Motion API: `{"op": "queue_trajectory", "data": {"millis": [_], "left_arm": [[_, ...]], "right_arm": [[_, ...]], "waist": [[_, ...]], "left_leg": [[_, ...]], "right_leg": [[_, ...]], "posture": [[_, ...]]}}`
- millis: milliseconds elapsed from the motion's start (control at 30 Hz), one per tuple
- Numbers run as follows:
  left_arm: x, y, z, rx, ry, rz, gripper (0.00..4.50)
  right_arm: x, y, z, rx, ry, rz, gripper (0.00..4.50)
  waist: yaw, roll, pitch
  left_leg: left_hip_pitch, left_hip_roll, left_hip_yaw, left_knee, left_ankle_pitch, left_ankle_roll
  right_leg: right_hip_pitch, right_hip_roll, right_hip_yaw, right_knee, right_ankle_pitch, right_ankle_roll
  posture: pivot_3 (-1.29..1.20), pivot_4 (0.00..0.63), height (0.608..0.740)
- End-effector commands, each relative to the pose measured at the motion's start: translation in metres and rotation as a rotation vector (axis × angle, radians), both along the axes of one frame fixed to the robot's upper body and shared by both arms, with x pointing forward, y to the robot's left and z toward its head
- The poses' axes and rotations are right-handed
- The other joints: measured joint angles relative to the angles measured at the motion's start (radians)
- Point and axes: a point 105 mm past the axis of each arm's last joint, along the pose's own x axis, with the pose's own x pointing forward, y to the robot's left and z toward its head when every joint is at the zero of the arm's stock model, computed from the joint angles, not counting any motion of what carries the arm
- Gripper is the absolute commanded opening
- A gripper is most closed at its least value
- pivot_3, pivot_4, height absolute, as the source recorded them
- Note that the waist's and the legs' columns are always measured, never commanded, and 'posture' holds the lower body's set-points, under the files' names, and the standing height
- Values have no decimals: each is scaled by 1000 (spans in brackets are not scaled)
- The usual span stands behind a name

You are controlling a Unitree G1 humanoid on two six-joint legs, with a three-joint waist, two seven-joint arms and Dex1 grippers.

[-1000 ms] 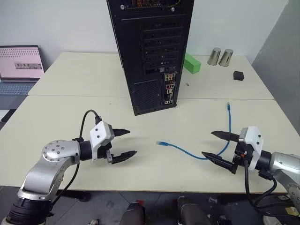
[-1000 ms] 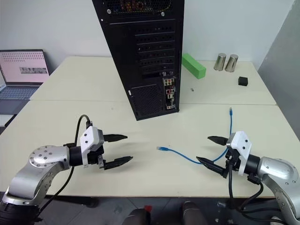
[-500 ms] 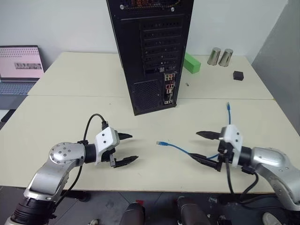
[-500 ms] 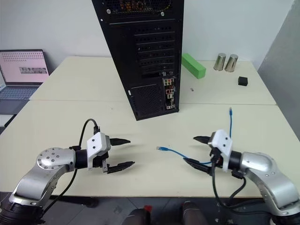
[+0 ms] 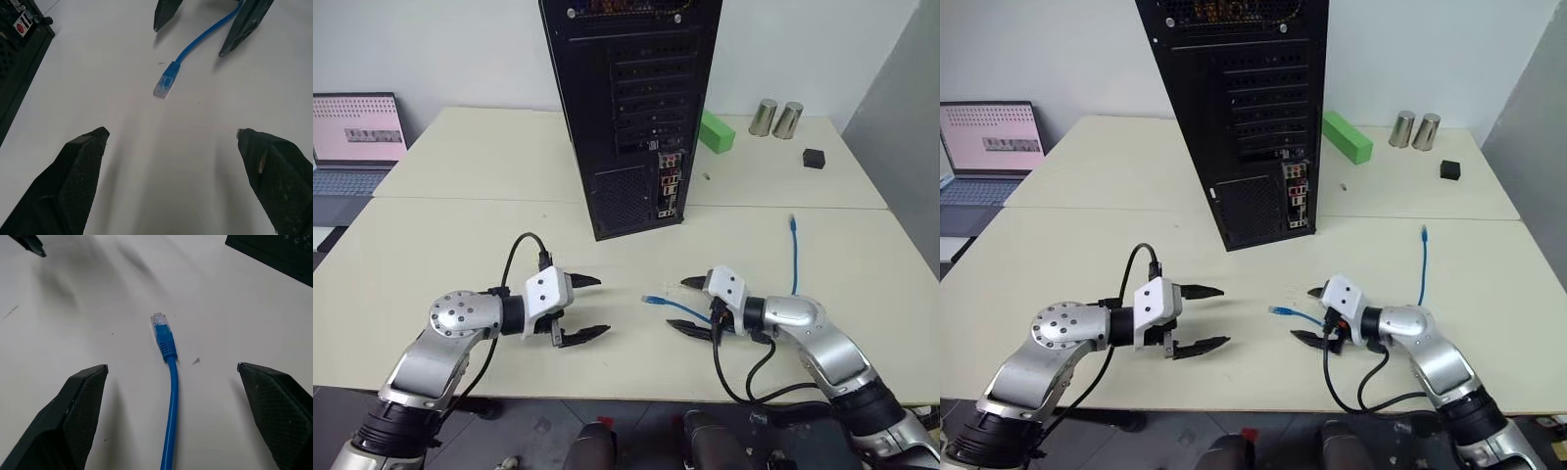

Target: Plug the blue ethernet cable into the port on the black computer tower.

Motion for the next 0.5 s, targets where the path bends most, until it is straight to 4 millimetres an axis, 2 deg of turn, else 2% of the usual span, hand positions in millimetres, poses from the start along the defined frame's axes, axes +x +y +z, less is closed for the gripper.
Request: {"op": "queue_trajectory", "data": {"millis": [33, 167, 200, 367, 500], "left_arm": [[0, -2, 2, 3, -32, -18, 4500], [0, -1, -1, 4, -34, -19, 4500], [0, -1, -1, 5, -35, -21, 4500], [2, -2, -2, 10, -41, -32, 4500], [5, -5, -1, 11, -50, -40, 4500]], "right_arm": [[4, 6, 4, 2, -42, 22, 3935], [7, 9, 1, -16, -42, 15, 2850], [8, 8, -1, -28, -46, 10, 2765], [10, 7, -4, -56, -53, 4, 1624], [9, 8, -2, -58, -61, 13, 567]], "waist": [[0, 0, 0], [0, 0, 0], [0, 0, 0], [0, 0, 0], [0, 0, 0]], "left_leg": [[0, 0, 0, 0, 0, 0], [0, 0, 0, 0, 0, 0], [0, 0, 0, 0, 0, 0], [0, 0, 0, 0, 0, 0], [0, 0, 0, 0, 0, 0]], "right_leg": [[0, 0, 0, 0, 0, 0], [0, 0, 0, 0, 0, 0], [0, 0, 0, 0, 0, 0], [0, 0, 0, 0, 0, 0], [0, 0, 0, 0, 0, 0]], "posture": [[0, 150, 740], [0, 150, 740], [0, 150, 740], [0, 150, 740], [0, 150, 740]]}}
